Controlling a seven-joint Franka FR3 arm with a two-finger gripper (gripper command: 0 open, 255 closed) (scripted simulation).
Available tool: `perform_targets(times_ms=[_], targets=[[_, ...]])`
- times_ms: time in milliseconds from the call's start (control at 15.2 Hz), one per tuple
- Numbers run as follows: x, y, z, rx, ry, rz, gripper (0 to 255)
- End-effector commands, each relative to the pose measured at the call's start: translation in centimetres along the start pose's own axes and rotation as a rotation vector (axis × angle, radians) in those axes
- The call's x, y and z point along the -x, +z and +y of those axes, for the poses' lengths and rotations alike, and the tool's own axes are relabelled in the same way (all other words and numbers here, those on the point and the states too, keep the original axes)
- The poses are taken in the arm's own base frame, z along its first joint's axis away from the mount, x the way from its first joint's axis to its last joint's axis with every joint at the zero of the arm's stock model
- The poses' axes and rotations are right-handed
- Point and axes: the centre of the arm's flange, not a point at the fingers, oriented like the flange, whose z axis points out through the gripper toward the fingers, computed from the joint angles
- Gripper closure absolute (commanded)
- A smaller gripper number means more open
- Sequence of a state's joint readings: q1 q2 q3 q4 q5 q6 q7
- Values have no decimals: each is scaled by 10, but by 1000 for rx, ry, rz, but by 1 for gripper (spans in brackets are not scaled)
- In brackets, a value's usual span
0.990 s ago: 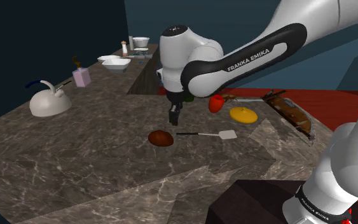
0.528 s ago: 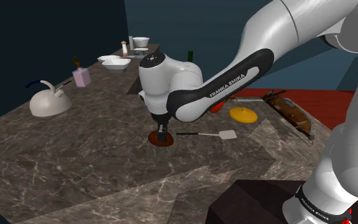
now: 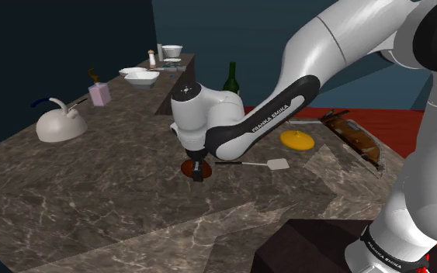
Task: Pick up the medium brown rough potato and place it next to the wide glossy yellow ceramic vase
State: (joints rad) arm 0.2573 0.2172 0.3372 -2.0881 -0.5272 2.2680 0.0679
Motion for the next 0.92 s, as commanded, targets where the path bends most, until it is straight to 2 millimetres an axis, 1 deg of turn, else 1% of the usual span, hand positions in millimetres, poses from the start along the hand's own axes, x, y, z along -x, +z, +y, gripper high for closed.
perform_targets(times_ms=[0, 396, 462, 858], targets=[[-1, 3, 0, 0, 0, 1, 0], [-1, 3, 0, 0, 0, 1, 0], [-1, 3, 0, 0, 0, 1, 255], [-1, 3, 0, 0, 0, 1, 255]])
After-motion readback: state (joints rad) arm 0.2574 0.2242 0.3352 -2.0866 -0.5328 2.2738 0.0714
